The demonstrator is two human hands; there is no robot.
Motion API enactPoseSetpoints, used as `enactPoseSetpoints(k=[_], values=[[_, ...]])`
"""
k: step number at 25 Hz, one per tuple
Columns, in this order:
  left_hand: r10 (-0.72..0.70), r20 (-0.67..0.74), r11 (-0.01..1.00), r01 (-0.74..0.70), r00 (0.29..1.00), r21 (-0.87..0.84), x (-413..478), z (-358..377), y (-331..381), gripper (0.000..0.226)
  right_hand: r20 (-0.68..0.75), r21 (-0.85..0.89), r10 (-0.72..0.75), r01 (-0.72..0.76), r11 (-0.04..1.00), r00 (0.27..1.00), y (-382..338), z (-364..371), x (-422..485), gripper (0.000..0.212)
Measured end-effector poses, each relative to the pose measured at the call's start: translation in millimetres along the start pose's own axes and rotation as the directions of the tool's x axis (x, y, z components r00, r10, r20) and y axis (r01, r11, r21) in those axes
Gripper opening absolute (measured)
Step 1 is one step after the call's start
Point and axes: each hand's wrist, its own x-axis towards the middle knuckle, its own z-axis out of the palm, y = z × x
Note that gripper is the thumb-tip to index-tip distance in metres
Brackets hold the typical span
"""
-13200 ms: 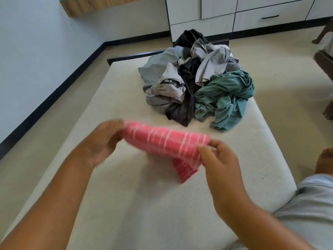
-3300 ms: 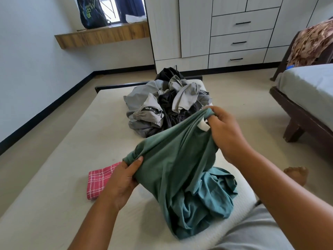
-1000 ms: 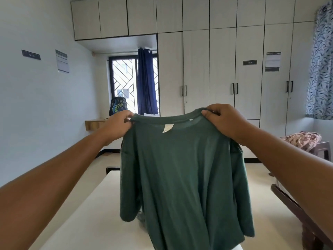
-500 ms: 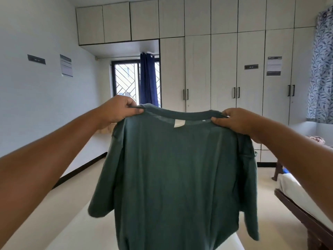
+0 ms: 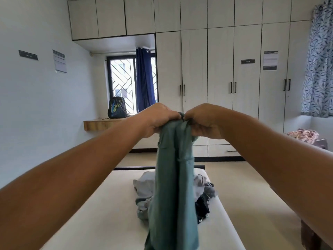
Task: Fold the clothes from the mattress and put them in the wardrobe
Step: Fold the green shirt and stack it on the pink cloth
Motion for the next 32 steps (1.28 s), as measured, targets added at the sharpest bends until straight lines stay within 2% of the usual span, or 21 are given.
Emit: enactPoseSetpoints(k=[3, 6, 8, 9, 10, 12, 14, 16, 17, 18, 19, 22, 24, 27, 29, 32], values=[[0.015, 0.055, 0.998, -0.018, 0.998, 0.058, -1, 6, 4, 0.035, -0.005, 0.102, 0.019, -0.018, 0.995, 1.0, -11, -2, -8, 0.02], [0.045, 0.176, 0.997, -0.032, 0.983, -0.076, -5, 4, 3, 0.046, 0.0, 0.109, -0.002, 0.002, 0.994, 1.0, -12, -8, -12, 0.019], [0.12, 0.266, 0.99, -0.095, 0.956, -0.106, -8, 1, 3, 0.039, -0.022, 0.041, -0.071, 0.072, 0.997, 0.997, -8, -11, -10, 0.033], [0.15, 0.305, 0.987, -0.125, 0.94, -0.099, -9, -1, 3, 0.035, -0.049, -0.058, -0.127, 0.124, 0.991, 0.991, -5, -12, -9, 0.037], [0.167, 0.33, 0.986, -0.148, 0.929, -0.081, -9, -2, 2, 0.033, -0.081, -0.231, -0.197, 0.174, 0.957, 0.977, -3, -12, -8, 0.034], [0.2, 0.3, 0.979, -0.2, 0.933, -0.029, -9, -1, -3, 0.034, -0.115, -0.569, -0.352, 0.229, 0.79, 0.929, -1, -14, -5, 0.022], [0.247, 0.207, 0.969, -0.246, 0.947, -0.029, -7, 6, -11, 0.035, -0.103, -0.74, -0.47, 0.248, 0.625, 0.877, 1, -16, -1, 0.015], [0.258, 0.147, 0.963, -0.243, 0.955, -0.115, -7, 13, -20, 0.042, -0.098, -0.897, -0.607, 0.195, 0.398, 0.789, 1, -19, 2, 0.017], [0.253, 0.129, 0.96, -0.232, 0.959, -0.159, -8, 16, -24, 0.047, -0.099, -0.93, -0.666, 0.17, 0.326, 0.739, 3, -22, 5, 0.018], [0.255, 0.109, 0.955, -0.232, 0.961, -0.185, -9, 20, -28, 0.048, -0.107, -0.941, -0.704, 0.157, 0.3, 0.702, 5, -25, 6, 0.018], [0.261, 0.083, 0.951, -0.242, 0.962, -0.191, -11, 24, -32, 0.044, -0.122, -0.937, -0.714, 0.157, 0.311, 0.69, 5, -30, 8, 0.018], [0.248, 0.023, 0.951, -0.239, 0.969, -0.196, -22, 40, -51, 0.021, -0.214, -0.836, -0.626, 0.191, 0.515, 0.75, 5, -44, 9, 0.021], [0.201, 0.092, 0.953, -0.173, 0.975, -0.249, -27, 49, -72, 0.026, -0.27, -0.785, -0.584, 0.177, 0.594, 0.766, 7, -51, 9, 0.021], [0.14, 0.227, 0.964, -0.08, 0.964, -0.255, -32, 62, -101, 0.037, -0.302, -0.772, -0.57, 0.154, 0.616, 0.764, 13, -56, 11, 0.024], [0.118, 0.305, 0.981, -0.062, 0.945, -0.185, -34, 76, -115, 0.037, -0.285, -0.756, -0.579, 0.193, 0.626, 0.764, 14, -57, 11, 0.023], [0.086, 0.282, 0.992, -0.056, 0.956, -0.114, -32, 83, -131, 0.03, -0.241, -0.765, -0.582, 0.218, 0.607, 0.777, 16, -63, 11, 0.018]])
